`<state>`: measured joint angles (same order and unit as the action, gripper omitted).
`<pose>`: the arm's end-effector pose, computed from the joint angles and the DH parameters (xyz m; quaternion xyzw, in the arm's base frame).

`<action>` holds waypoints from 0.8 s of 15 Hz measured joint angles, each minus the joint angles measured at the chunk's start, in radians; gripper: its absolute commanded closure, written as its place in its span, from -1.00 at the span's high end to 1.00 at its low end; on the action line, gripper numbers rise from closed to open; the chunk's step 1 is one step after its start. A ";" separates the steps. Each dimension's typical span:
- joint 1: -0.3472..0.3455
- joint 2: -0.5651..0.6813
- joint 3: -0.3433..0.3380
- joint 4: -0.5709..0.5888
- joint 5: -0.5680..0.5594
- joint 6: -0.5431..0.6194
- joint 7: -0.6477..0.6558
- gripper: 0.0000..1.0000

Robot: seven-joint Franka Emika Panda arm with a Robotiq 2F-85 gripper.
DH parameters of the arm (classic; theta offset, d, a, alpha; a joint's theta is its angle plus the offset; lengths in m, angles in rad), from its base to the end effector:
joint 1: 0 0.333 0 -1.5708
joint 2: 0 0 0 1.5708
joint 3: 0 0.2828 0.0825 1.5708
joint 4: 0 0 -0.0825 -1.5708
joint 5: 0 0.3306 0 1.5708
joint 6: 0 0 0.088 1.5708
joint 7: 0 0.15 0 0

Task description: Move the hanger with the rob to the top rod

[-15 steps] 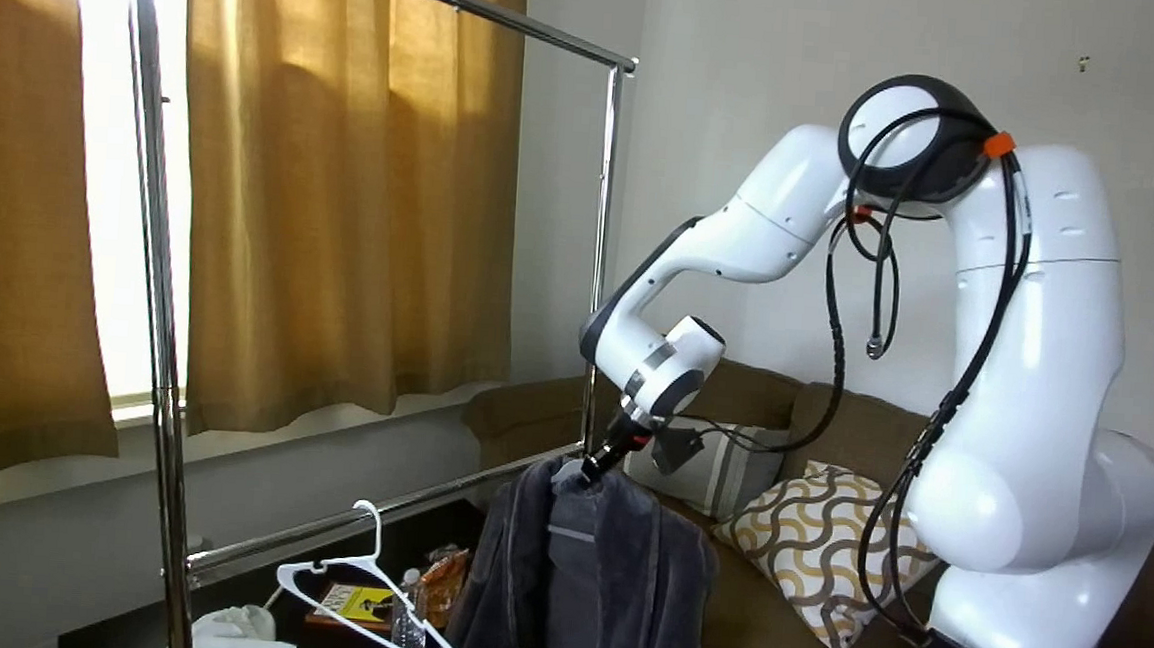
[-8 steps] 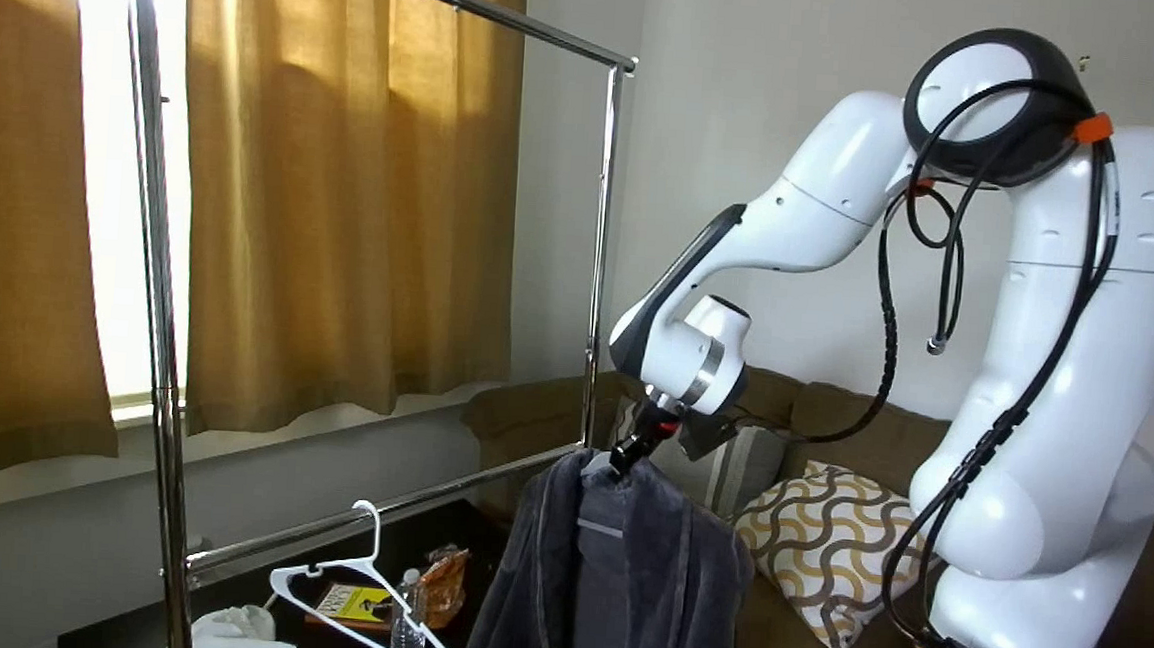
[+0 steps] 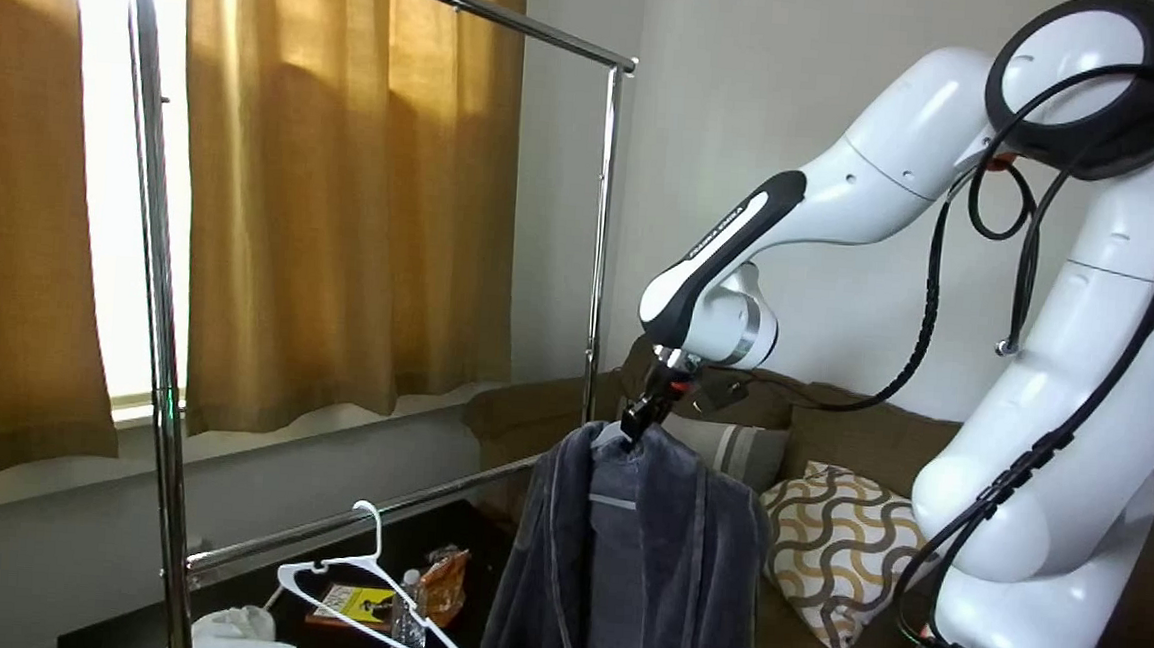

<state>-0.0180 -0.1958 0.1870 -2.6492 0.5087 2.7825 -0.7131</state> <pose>0.4251 0.0554 0.3067 -0.9578 -0.2123 -0.1841 0.0606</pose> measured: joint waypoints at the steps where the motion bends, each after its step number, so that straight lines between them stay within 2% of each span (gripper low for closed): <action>1: 0.002 -0.001 -0.001 -0.001 0.000 0.000 0.000 -0.95; 2: 0.002 0.000 -0.001 -0.003 -0.001 0.000 0.001 -0.95; 6: 0.089 -0.007 -0.071 0.001 -0.052 0.000 0.009 -0.95; 12: 0.106 -0.178 -0.097 0.002 -0.298 -0.119 0.203 -0.95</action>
<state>0.0881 -0.3742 0.0899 -2.6475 0.2104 2.6632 -0.5096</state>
